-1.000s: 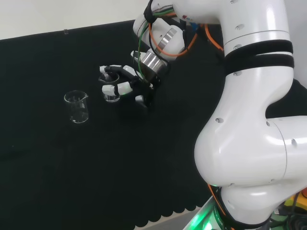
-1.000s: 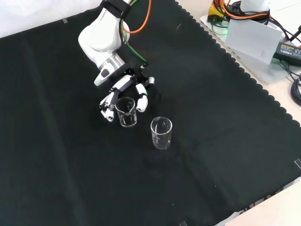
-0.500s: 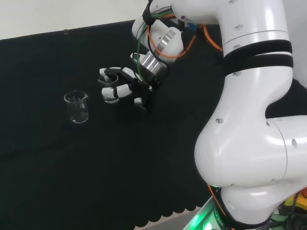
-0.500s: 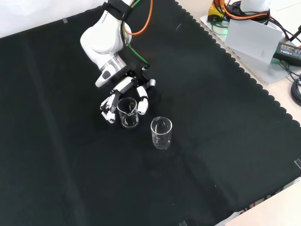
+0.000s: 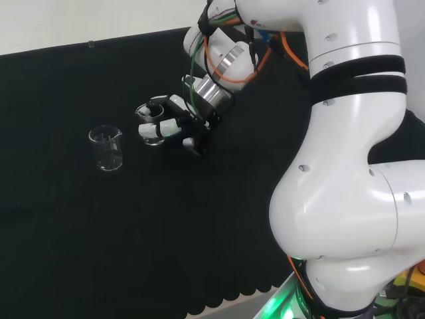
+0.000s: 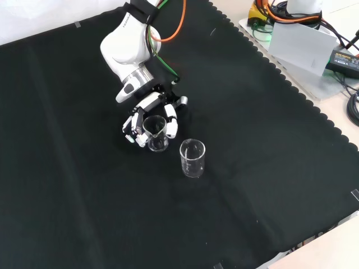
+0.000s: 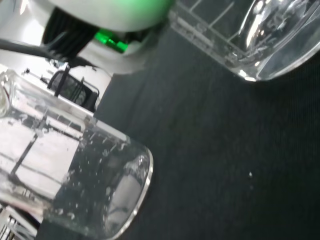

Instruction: Pick up the beaker on the right.

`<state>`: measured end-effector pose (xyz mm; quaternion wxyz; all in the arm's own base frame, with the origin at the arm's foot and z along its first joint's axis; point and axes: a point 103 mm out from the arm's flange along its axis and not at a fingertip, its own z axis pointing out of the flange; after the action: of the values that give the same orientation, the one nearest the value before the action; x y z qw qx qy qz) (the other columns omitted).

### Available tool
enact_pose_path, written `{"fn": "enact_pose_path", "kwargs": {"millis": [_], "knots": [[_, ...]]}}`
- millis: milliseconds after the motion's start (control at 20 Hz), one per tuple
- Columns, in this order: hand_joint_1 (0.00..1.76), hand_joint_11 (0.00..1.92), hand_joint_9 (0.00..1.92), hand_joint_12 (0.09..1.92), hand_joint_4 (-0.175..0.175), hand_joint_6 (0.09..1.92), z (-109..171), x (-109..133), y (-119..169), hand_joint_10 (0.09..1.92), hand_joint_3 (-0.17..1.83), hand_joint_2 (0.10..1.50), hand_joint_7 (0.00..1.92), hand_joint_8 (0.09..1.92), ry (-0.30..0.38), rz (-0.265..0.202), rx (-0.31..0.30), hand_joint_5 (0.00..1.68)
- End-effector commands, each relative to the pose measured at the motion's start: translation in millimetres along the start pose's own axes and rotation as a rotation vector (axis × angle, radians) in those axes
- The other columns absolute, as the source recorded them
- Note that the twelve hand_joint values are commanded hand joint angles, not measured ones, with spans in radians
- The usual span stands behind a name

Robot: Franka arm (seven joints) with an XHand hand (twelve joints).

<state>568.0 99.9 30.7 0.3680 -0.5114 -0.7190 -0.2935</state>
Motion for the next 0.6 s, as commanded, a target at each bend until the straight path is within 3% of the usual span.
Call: {"fn": "enact_pose_path", "kwargs": {"millis": [50,100,200,600], "knots": [[1.27,0.96,1.31,1.03,-0.087,0.84,-13,8,-1,0.55,0.59,0.72,1.27,0.65,0.016,0.028,-0.164,1.13],[1.29,1.06,1.38,0.95,-0.129,0.81,-16,11,0,0.54,0.57,0.73,1.26,0.68,0.004,0.023,-0.166,1.15],[1.30,1.19,1.47,0.84,-0.165,0.77,-23,16,1,0.55,0.56,0.73,1.25,0.72,-0.039,0.004,-0.153,1.17],[1.30,1.25,1.53,0.80,-0.175,0.75,-46,32,2,0.57,0.56,0.73,1.25,0.73,-0.195,-0.065,-0.078,1.18]]}}
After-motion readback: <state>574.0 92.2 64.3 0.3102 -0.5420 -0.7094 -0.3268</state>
